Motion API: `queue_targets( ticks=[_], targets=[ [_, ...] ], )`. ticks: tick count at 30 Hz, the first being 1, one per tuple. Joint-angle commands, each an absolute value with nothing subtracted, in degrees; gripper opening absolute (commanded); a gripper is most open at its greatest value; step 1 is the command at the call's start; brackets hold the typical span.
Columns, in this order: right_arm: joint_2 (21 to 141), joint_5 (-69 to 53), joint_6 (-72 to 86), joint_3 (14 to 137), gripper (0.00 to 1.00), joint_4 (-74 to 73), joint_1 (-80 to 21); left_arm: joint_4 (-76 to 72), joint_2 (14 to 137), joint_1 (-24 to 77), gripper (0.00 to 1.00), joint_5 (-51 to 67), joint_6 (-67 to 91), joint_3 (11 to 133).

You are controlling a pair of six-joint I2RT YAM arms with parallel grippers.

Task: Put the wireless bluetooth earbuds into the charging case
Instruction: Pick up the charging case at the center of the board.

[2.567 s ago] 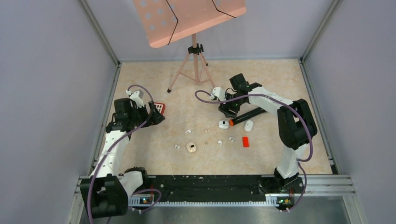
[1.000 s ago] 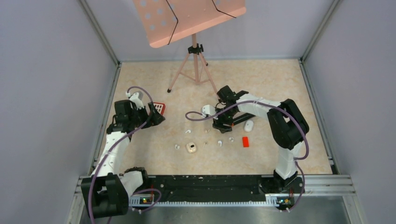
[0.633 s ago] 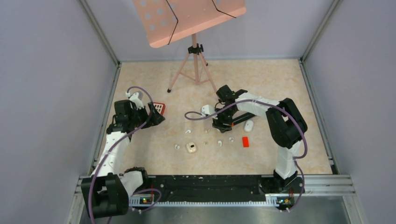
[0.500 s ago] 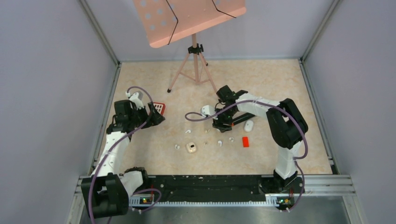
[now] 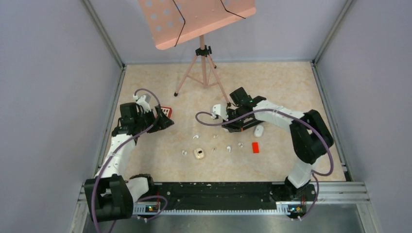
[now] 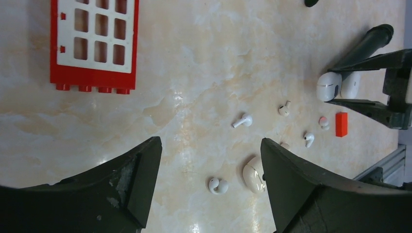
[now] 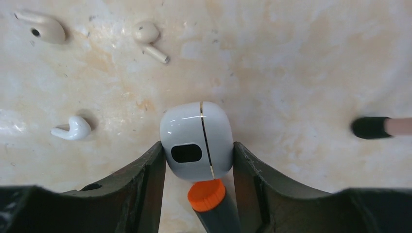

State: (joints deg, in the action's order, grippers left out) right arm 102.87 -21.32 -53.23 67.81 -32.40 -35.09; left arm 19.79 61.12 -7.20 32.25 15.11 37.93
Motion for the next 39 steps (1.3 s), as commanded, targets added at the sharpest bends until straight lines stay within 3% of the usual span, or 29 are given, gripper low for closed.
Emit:
queue_targets(
  ticks=[1,9,16,22,35,39],
  targets=[
    [90.9,-22.5,-44.0,68.8,0.03,-25.3,-35.6,14.1,62.3,-4.9,0.79,38.2,16.1,42.4],
    [77.8,-21.1,-28.5,68.2,0.0,-12.4,-35.6,6.2,63.6,9.0,0.8,43.9,15.5,56.2],
    [73.6,-18.9,-27.3,67.2,0.0,-5.2,-37.0,0.5,69.5,16.8,0.8,44.3,19.7,64.9],
    [70.3,-15.9,-33.4,65.2,0.0,-1.8,-42.0,-4.5,73.8,19.2,0.76,45.5,23.2,67.5],
    [70.9,-11.6,-36.2,63.5,0.0,4.4,-45.0,-0.4,75.7,21.9,0.76,50.7,18.1,69.9],
    [71.2,-12.0,-38.0,63.5,0.0,5.1,-46.0,-0.2,76.1,22.0,0.72,49.1,17.8,69.9]
  ],
)
